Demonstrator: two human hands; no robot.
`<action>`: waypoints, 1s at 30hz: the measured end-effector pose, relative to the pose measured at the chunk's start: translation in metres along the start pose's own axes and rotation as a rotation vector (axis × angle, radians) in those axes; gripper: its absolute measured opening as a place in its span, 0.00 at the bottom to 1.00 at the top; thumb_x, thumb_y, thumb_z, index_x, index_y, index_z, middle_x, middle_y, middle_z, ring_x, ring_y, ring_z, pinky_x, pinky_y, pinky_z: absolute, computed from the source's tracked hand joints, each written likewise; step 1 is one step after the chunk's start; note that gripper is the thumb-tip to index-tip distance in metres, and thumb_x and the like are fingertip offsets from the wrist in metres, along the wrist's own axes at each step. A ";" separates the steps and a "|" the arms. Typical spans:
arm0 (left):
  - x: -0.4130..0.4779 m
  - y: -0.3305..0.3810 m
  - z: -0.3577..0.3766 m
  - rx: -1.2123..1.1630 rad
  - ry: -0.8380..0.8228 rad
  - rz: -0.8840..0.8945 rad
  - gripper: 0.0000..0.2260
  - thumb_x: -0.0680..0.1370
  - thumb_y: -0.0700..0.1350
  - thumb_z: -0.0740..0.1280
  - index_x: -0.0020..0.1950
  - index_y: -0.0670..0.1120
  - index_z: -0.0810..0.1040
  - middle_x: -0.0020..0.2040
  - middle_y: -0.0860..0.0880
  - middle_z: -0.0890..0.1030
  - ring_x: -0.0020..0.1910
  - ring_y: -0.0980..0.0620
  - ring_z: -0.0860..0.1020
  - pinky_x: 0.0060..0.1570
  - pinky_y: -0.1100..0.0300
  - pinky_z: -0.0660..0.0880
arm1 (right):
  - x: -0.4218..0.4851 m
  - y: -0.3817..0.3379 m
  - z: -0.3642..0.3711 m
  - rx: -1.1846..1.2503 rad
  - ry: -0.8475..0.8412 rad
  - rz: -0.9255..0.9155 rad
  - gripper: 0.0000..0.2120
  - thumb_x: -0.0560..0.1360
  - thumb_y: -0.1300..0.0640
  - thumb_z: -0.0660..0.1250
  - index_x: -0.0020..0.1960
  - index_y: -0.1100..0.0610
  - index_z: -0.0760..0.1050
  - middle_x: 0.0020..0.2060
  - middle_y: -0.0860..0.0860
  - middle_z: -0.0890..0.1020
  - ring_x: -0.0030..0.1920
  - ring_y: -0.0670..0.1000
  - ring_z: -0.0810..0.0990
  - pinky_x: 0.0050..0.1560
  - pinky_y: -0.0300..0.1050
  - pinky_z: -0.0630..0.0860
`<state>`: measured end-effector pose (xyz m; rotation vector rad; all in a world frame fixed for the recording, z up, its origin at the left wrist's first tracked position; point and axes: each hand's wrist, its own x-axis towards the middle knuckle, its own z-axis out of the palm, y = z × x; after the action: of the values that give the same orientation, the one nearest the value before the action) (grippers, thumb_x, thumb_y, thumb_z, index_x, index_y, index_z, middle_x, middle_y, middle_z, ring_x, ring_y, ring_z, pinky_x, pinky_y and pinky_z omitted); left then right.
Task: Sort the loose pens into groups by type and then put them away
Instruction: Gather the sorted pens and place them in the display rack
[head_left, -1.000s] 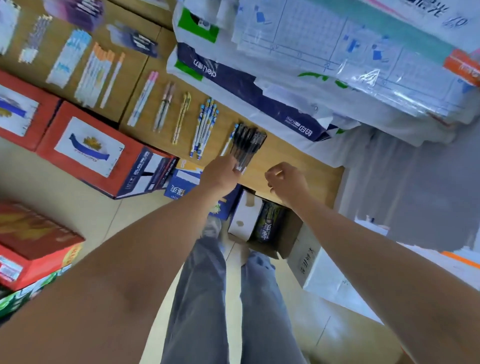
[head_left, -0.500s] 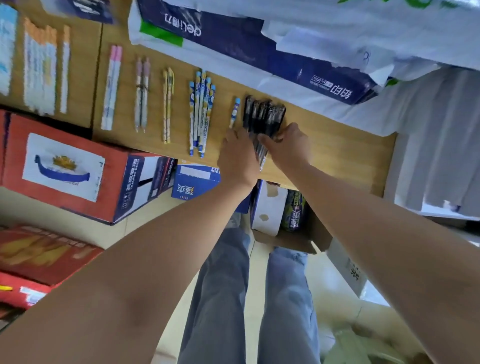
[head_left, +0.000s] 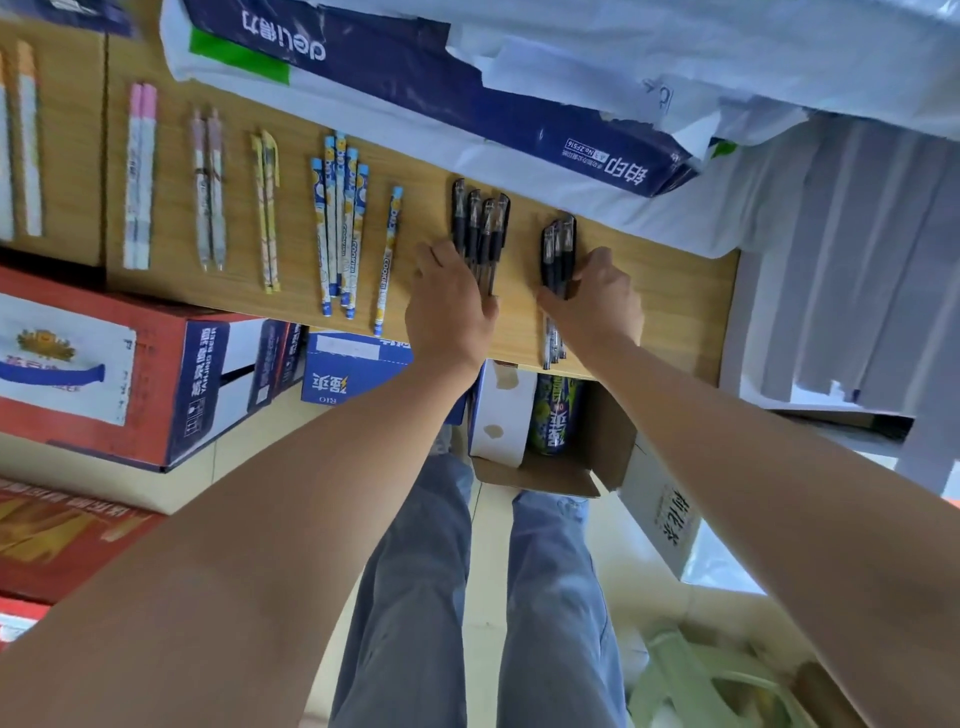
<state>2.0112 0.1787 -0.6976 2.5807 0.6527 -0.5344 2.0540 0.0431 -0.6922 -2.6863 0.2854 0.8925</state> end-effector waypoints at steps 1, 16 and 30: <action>-0.001 0.002 0.002 0.000 -0.003 -0.003 0.29 0.74 0.50 0.72 0.67 0.38 0.64 0.63 0.40 0.70 0.58 0.43 0.74 0.51 0.54 0.75 | 0.000 0.001 0.000 0.007 -0.001 -0.008 0.24 0.73 0.45 0.70 0.59 0.59 0.67 0.50 0.56 0.78 0.48 0.57 0.78 0.40 0.47 0.72; 0.005 0.020 0.006 0.233 -0.088 0.013 0.16 0.80 0.48 0.62 0.61 0.38 0.68 0.53 0.42 0.79 0.51 0.43 0.79 0.36 0.56 0.68 | -0.002 0.007 0.000 -0.254 -0.032 -0.175 0.20 0.76 0.53 0.67 0.61 0.61 0.64 0.53 0.57 0.74 0.52 0.61 0.78 0.39 0.49 0.71; -0.008 0.011 0.008 -0.135 -0.235 -0.031 0.06 0.80 0.44 0.57 0.48 0.41 0.68 0.37 0.46 0.72 0.39 0.43 0.74 0.36 0.54 0.67 | 0.003 0.025 -0.018 0.011 -0.209 -0.265 0.13 0.79 0.56 0.60 0.59 0.62 0.65 0.44 0.56 0.75 0.43 0.57 0.76 0.39 0.53 0.74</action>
<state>2.0081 0.1630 -0.6971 2.3395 0.6255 -0.7628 2.0594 0.0135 -0.6856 -2.5148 -0.1088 1.0689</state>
